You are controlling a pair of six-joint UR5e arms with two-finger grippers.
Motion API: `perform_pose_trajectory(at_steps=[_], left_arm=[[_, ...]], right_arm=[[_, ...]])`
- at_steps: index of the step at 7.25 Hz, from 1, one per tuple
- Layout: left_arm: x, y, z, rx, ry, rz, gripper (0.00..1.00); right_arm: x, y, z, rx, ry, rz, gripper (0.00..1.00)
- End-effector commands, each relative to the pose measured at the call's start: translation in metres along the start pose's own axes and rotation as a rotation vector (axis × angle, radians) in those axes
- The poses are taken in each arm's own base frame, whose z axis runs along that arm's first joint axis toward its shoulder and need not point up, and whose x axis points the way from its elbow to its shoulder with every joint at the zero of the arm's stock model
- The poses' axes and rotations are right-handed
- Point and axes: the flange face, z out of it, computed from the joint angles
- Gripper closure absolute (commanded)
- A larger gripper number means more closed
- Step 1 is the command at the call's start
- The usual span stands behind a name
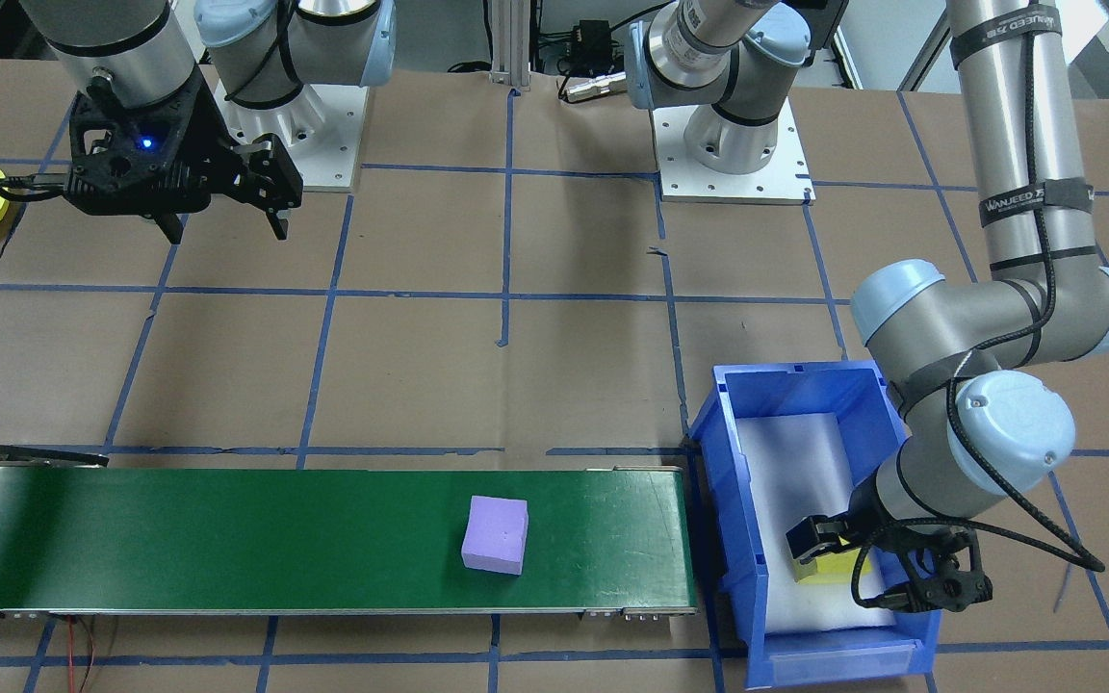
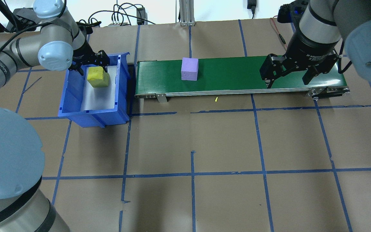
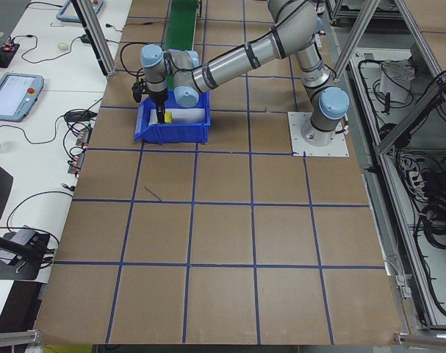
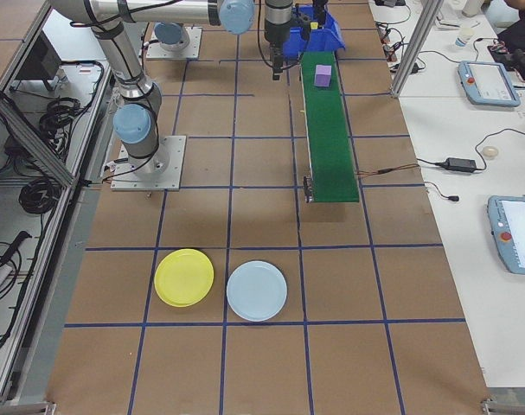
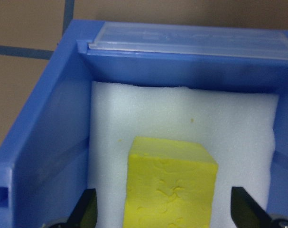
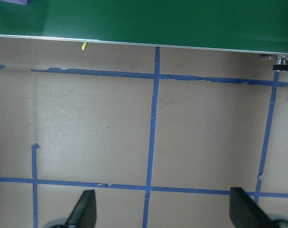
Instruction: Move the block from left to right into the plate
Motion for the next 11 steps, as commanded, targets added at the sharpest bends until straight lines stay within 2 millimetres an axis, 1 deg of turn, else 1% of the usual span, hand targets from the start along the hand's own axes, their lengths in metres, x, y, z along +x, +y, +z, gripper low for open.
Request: perform_pose_trajectory(at_steps=[1, 2, 3, 4, 5, 6, 7, 8, 9, 10, 11], left_arm=[[0.001, -0.002, 0.014, 0.002, 0.007, 0.009, 0.33], [0.001, 0.000, 0.018, -0.007, 0.005, 0.013, 0.55], [0.000, -0.004, 0.005, 0.014, 0.005, 0.017, 0.70], [0.001, -0.002, -0.021, 0.043, 0.004, 0.016, 0.73], [0.002, 0.006, -0.049, 0.045, 0.004, 0.007, 0.73], [0.005, 0.024, -0.091, 0.035, 0.005, 0.007, 0.73], [0.023, 0.044, -0.126, 0.029, 0.020, 0.033, 0.73], [0.050, 0.060, -0.152, 0.047, 0.023, 0.071, 0.73], [0.089, 0.075, -0.166, 0.069, 0.029, 0.083, 0.73], [0.119, 0.080, -0.169, 0.096, 0.044, 0.040, 0.73], [0.142, 0.078, -0.159, 0.121, 0.062, 0.049, 0.72]], right_arm=[[0.000, 0.000, -0.001, 0.006, -0.002, 0.003, 0.00], [0.000, 0.000, -0.001, 0.004, -0.002, 0.003, 0.00], [0.000, 0.001, 0.001, -0.002, -0.001, 0.003, 0.00], [0.000, 0.001, 0.000, -0.002, -0.001, 0.003, 0.00], [0.000, 0.001, -0.001, -0.002, -0.001, 0.003, 0.00], [-0.001, 0.000, -0.004, 0.004, -0.006, 0.006, 0.00], [-0.001, 0.001, -0.004, 0.006, -0.012, 0.015, 0.00], [0.000, 0.001, -0.001, -0.002, -0.002, 0.017, 0.00], [0.000, 0.001, 0.001, -0.007, -0.003, 0.015, 0.00], [-0.002, -0.002, 0.001, 0.008, -0.018, 0.012, 0.00], [0.001, -0.016, 0.002, 0.050, -0.024, 0.007, 0.02]])
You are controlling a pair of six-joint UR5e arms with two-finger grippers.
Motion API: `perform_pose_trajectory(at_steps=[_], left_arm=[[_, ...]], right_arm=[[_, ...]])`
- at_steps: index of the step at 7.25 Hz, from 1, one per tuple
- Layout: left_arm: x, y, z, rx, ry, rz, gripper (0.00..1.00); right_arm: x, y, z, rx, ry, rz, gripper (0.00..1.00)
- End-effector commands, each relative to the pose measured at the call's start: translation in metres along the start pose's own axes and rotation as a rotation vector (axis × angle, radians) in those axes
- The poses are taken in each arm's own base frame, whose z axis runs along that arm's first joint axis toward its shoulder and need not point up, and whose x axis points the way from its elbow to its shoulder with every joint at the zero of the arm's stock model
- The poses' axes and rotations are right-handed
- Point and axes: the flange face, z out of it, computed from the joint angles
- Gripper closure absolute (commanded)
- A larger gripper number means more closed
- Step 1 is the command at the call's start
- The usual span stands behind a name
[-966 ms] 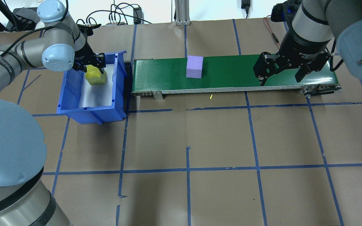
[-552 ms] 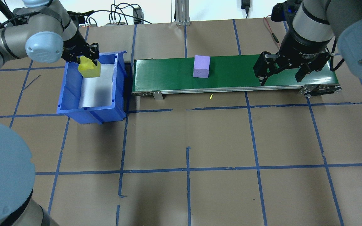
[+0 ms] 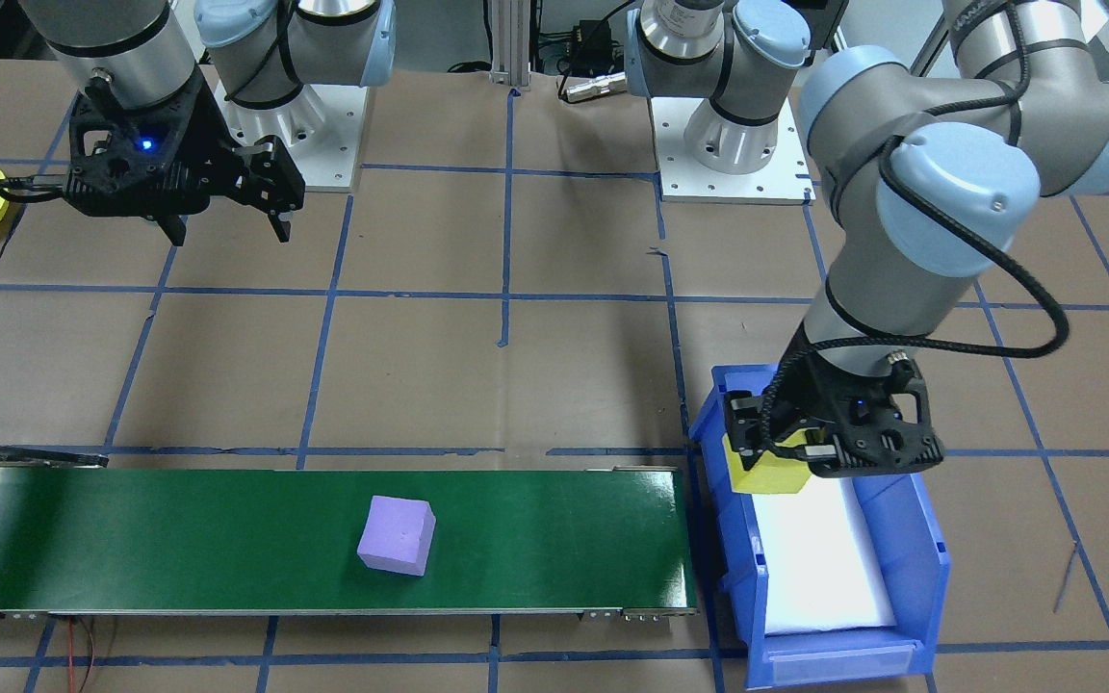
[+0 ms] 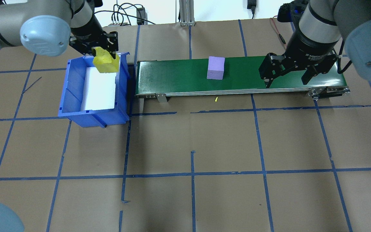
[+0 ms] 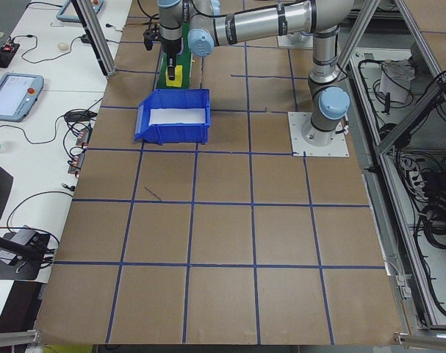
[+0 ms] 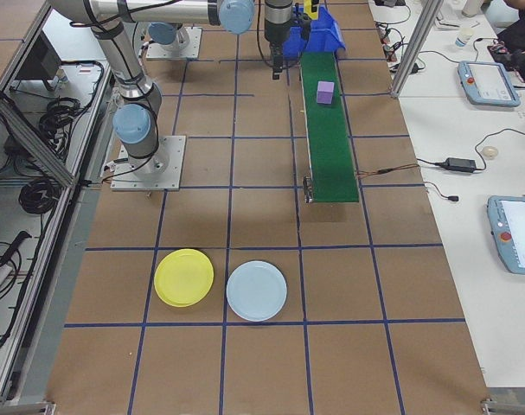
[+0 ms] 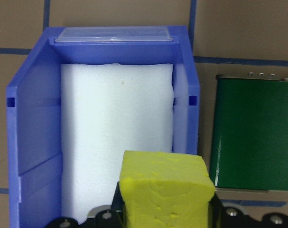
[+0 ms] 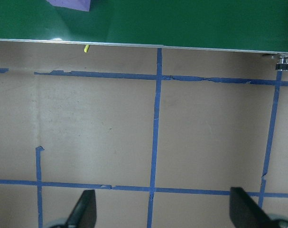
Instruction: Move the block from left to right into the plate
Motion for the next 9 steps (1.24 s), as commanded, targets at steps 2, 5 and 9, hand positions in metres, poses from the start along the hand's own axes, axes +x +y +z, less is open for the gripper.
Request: perform_pose_trajectory(at_steps=[2, 5, 9], left_arm=[[0.085, 0.007, 0.058, -0.005, 0.014, 0.075, 0.71], [0.088, -0.004, 0.096, 0.001, 0.016, 0.084, 0.70], [0.087, 0.003, 0.129, -0.019, 0.013, 0.081, 0.50]], right_arm=[[0.008, -0.080, 0.049, 0.094, -0.086, 0.020, 0.01], [0.049, -0.171, 0.134, 0.103, -0.259, 0.086, 0.00], [0.090, -0.218, 0.195, 0.049, -0.312, 0.148, 0.00]])
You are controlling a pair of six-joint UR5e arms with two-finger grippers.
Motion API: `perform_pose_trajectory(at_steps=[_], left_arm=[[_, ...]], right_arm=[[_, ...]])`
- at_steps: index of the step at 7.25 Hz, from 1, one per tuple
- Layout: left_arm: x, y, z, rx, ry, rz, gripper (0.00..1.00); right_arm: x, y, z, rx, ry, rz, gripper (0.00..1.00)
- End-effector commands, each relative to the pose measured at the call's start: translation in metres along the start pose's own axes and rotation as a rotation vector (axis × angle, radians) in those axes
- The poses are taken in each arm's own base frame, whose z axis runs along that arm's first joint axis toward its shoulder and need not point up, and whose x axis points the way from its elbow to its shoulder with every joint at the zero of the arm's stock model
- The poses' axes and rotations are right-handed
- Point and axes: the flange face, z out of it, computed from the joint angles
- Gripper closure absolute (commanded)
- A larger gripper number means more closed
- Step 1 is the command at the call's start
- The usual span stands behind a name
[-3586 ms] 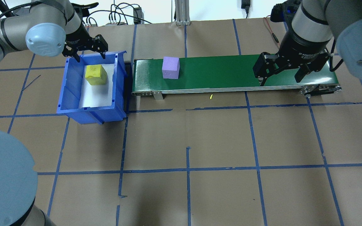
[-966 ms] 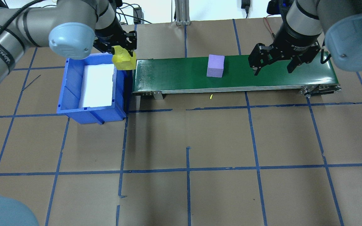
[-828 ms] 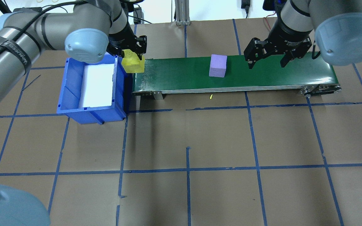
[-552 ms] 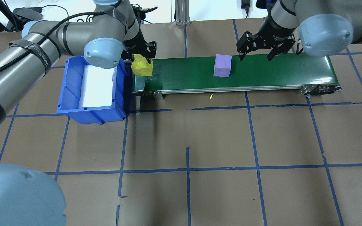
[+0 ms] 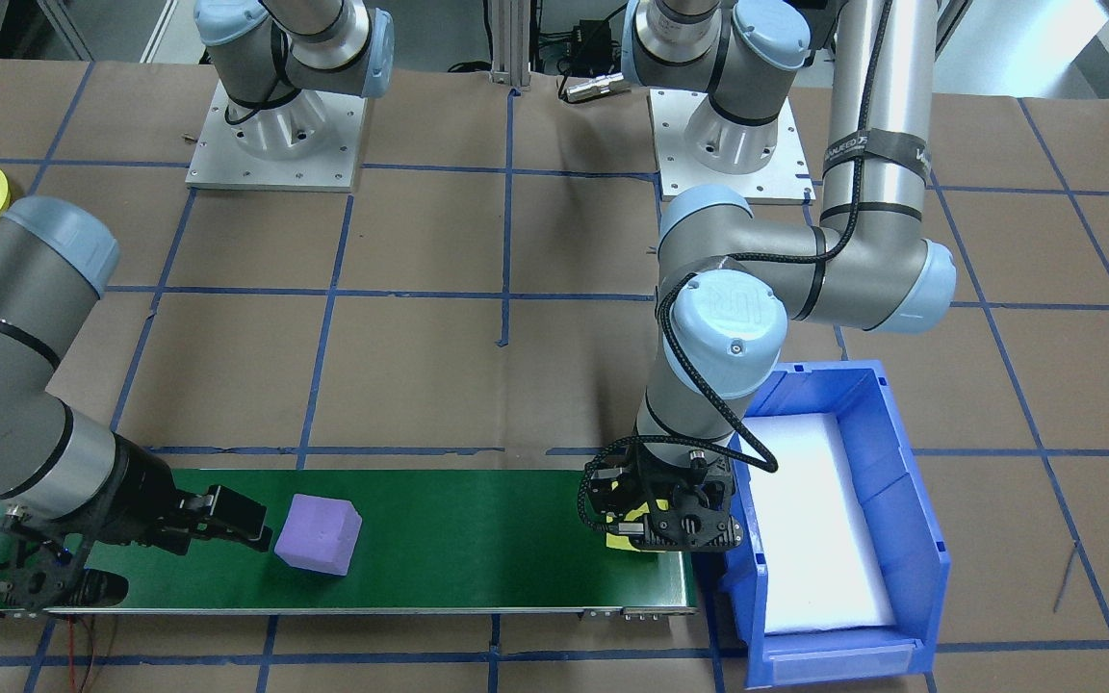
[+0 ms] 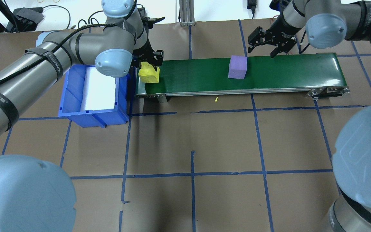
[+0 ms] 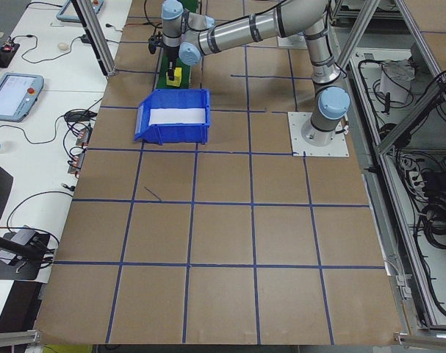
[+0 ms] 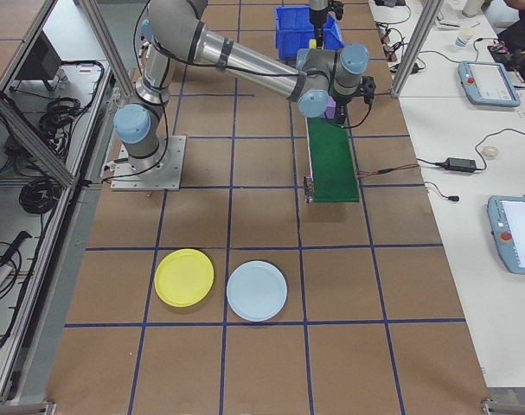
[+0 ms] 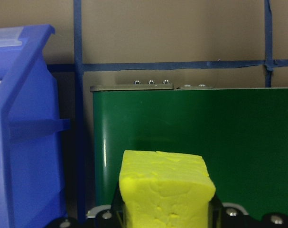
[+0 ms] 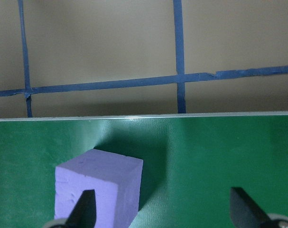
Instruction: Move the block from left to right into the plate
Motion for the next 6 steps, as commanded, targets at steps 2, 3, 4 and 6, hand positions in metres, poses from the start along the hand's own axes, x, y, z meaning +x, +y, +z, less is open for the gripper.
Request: perform_pose_trajectory(at_steps=[2, 3, 4, 6], left_arm=[[-0.002, 0.012, 0.010, -0.016, -0.005, 0.002, 0.14], [-0.002, 0.011, -0.002, 0.003, -0.003, -0.001, 0.06], [-0.001, 0.008, -0.021, 0.035, 0.003, 0.000, 0.00], [-0.009, 0.024, -0.076, 0.049, -0.003, 0.000, 0.00]], right_arm=[[0.008, -0.005, 0.014, -0.017, -0.005, 0.071, 0.00], [0.008, -0.005, 0.014, -0.017, -0.005, 0.072, 0.00], [0.008, -0.005, 0.014, -0.017, -0.005, 0.072, 0.00], [0.008, -0.004, 0.013, -0.017, -0.005, 0.075, 0.00]])
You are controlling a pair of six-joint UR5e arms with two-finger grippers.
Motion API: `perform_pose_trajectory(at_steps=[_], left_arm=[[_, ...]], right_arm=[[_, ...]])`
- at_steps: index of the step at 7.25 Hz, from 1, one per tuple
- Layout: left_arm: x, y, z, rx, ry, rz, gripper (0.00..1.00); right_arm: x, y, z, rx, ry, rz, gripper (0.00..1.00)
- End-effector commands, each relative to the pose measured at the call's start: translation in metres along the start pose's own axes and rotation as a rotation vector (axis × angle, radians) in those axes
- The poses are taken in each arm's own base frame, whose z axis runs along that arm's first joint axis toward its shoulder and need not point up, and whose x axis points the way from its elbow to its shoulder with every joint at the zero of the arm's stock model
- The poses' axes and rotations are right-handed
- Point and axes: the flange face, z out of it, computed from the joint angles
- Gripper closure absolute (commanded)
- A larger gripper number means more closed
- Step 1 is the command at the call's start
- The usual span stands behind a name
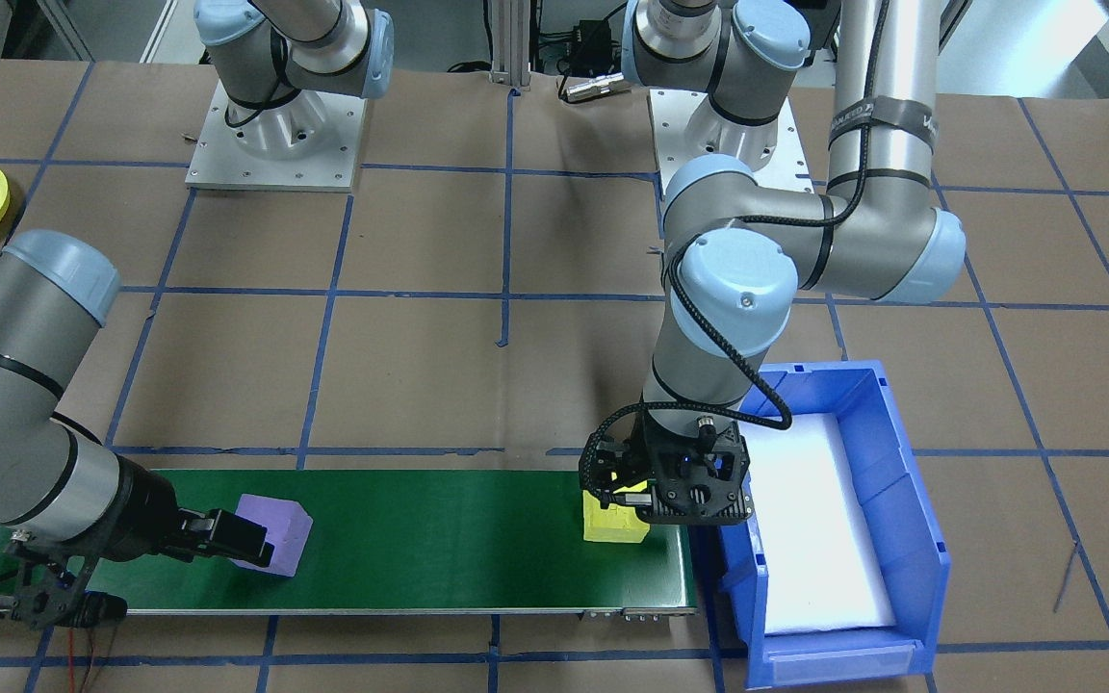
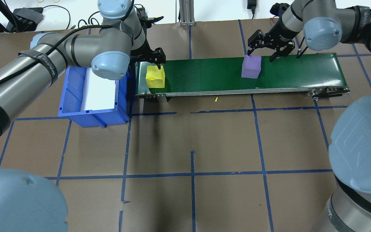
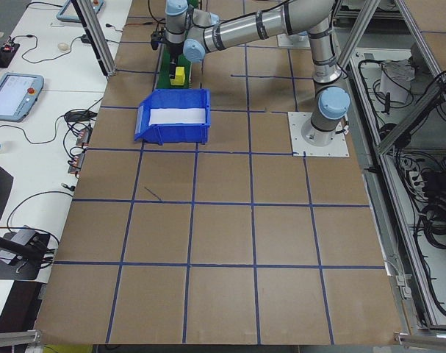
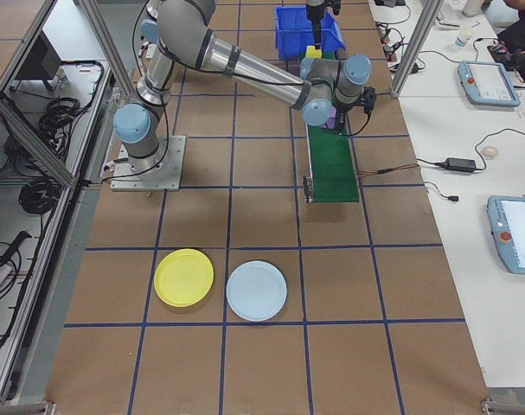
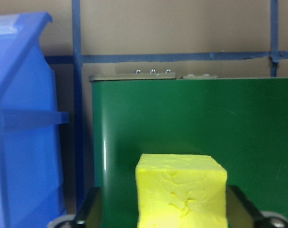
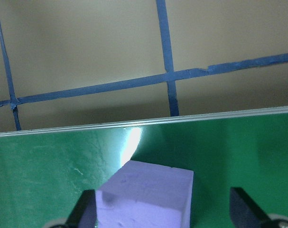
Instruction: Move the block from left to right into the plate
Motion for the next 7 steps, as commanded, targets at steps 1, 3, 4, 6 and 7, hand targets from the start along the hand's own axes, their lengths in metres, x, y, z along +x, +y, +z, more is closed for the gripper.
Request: perform_pose_trajectory(at_steps=[1, 3, 4, 6, 7], left_arm=[[-0.027, 0.014, -0.057, -0.020, -0.015, -0.034, 0.00], [-0.089, 0.038, -0.110, -0.093, -0.039, -0.124, 0.00], [-0.094, 0.053, -0.139, -0.101, -0.042, -0.135, 0.00], [-0.095, 0.088, -0.177, -0.184, -0.049, -0.121, 0.00], [-0.106, 0.103, -0.198, -0.209, -0.047, -0.115, 0.00]], right_arm=[[0.001, 0.001, 0.001, -0.003, 0.001, 0.017, 0.00], [0.012, 0.011, 0.026, -0.051, 0.025, 0.023, 0.01], [0.016, 0.016, 0.034, -0.065, 0.045, 0.030, 0.05], [0.022, 0.014, 0.000, -0.010, 0.162, -0.039, 0.76], [0.020, 0.027, -0.051, 0.010, 0.206, -0.113, 0.77]])
